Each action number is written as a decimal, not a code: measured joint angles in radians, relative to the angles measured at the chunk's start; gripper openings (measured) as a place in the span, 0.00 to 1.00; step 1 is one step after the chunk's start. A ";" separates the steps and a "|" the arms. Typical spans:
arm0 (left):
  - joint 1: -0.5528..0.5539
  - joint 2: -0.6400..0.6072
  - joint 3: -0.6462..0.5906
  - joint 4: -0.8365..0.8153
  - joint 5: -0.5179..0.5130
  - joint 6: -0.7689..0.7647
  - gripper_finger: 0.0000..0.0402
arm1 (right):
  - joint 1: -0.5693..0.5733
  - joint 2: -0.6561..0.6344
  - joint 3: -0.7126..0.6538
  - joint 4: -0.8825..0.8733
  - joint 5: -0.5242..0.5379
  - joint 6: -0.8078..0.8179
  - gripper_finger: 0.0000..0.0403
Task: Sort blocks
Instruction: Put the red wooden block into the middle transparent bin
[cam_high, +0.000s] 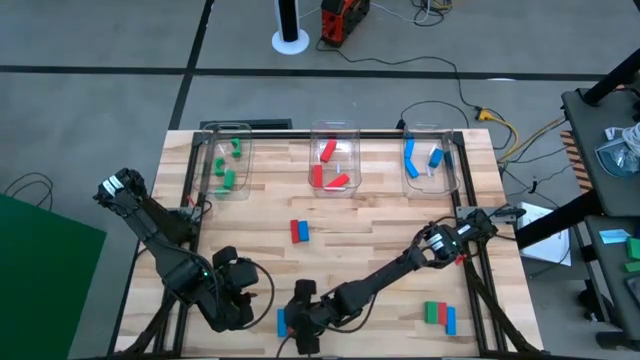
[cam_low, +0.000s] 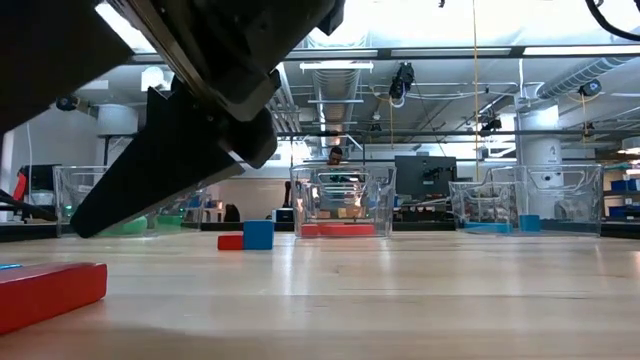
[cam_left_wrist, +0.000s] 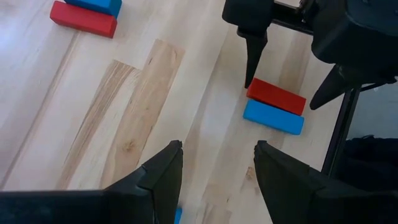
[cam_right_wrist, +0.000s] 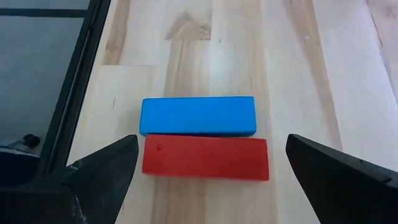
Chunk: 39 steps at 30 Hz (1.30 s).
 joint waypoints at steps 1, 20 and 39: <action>0.000 0.000 0.000 0.000 0.000 0.000 0.44 | 0.001 0.000 0.000 0.001 0.000 0.003 0.99; 0.000 0.000 -0.001 -0.006 0.000 0.000 0.44 | 0.007 0.000 -0.051 0.071 0.000 0.024 0.99; 0.000 0.000 -0.002 -0.009 0.000 0.000 0.44 | 0.004 0.000 -0.098 0.106 0.001 0.005 0.99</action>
